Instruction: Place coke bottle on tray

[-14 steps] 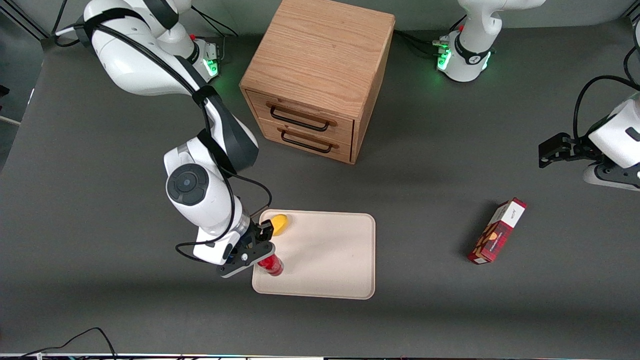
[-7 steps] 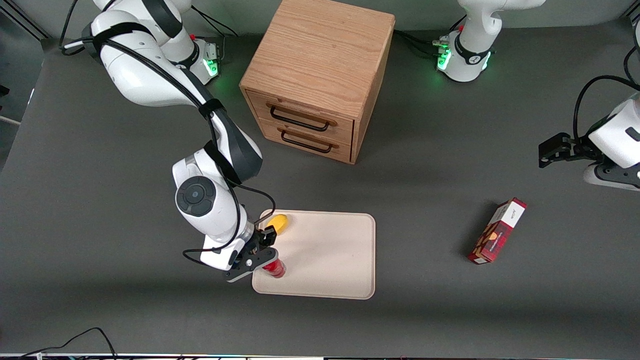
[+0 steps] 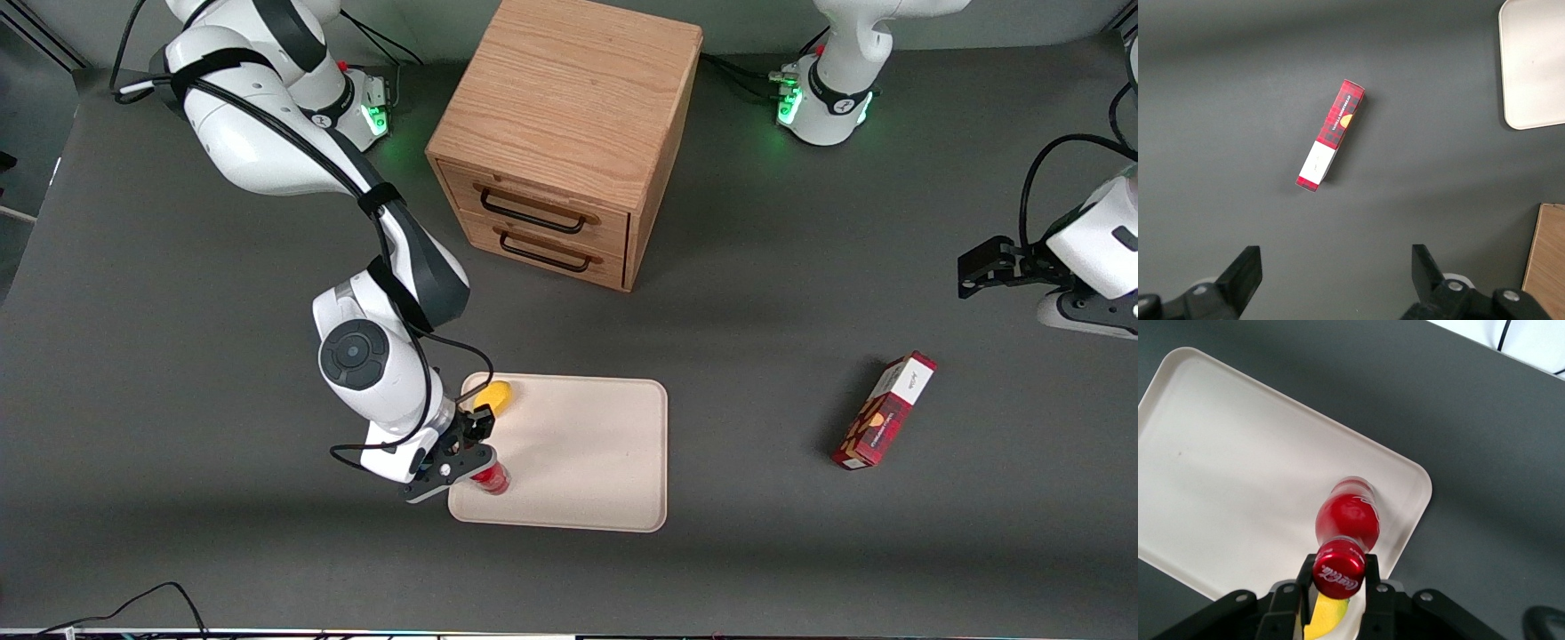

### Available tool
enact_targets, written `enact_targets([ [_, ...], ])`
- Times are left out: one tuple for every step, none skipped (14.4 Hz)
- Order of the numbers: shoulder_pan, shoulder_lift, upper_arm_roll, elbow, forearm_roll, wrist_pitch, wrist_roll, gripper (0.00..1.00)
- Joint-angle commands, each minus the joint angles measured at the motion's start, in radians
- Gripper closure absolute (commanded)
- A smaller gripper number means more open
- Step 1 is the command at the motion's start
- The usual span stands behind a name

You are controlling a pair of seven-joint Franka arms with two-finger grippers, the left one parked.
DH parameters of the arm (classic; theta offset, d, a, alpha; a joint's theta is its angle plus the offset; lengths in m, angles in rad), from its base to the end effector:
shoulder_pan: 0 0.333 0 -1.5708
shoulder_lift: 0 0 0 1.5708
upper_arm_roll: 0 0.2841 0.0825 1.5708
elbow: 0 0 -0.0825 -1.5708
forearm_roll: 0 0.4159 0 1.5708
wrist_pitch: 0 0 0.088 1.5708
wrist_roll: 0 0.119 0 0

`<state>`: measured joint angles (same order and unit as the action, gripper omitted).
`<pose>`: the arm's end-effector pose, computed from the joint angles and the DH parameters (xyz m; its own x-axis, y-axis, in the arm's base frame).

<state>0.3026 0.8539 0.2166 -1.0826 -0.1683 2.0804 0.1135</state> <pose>0.7152 0.3386 0.2896 0.9138 0.3741 0.1583 0.3821 -0.9238 -0.0227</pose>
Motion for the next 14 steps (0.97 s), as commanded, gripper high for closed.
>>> enact_targets([
  [0.015, 0.020, -0.008, 0.046, -0.019, 0.013, 0.112, 0.44],
  [0.015, 0.020, -0.008, 0.044, -0.019, 0.024, 0.117, 0.25],
  [0.016, 0.019, -0.006, 0.046, -0.019, 0.024, 0.118, 0.08],
  [0.016, 0.019, -0.006, 0.046, -0.019, 0.026, 0.118, 0.01],
  [0.016, 0.017, -0.006, 0.046, -0.019, 0.024, 0.118, 0.01],
  [0.016, 0.014, -0.006, 0.046, -0.019, 0.024, 0.120, 0.00],
  [0.016, 0.013, -0.006, 0.046, -0.020, 0.024, 0.120, 0.00],
  [0.016, 0.010, -0.006, 0.046, -0.020, 0.024, 0.120, 0.00],
  [0.016, 0.008, -0.006, 0.046, -0.020, 0.024, 0.120, 0.00],
  [0.016, 0.008, -0.006, 0.046, -0.019, 0.024, 0.120, 0.00],
  [0.015, 0.005, -0.006, 0.046, -0.019, 0.024, 0.121, 0.00],
  [0.015, -0.004, -0.006, 0.046, -0.017, 0.023, 0.121, 0.00],
  [0.001, -0.030, 0.006, 0.030, -0.013, 0.015, 0.121, 0.00],
  [0.000, -0.088, 0.006, -0.024, -0.013, 0.001, 0.121, 0.00],
])
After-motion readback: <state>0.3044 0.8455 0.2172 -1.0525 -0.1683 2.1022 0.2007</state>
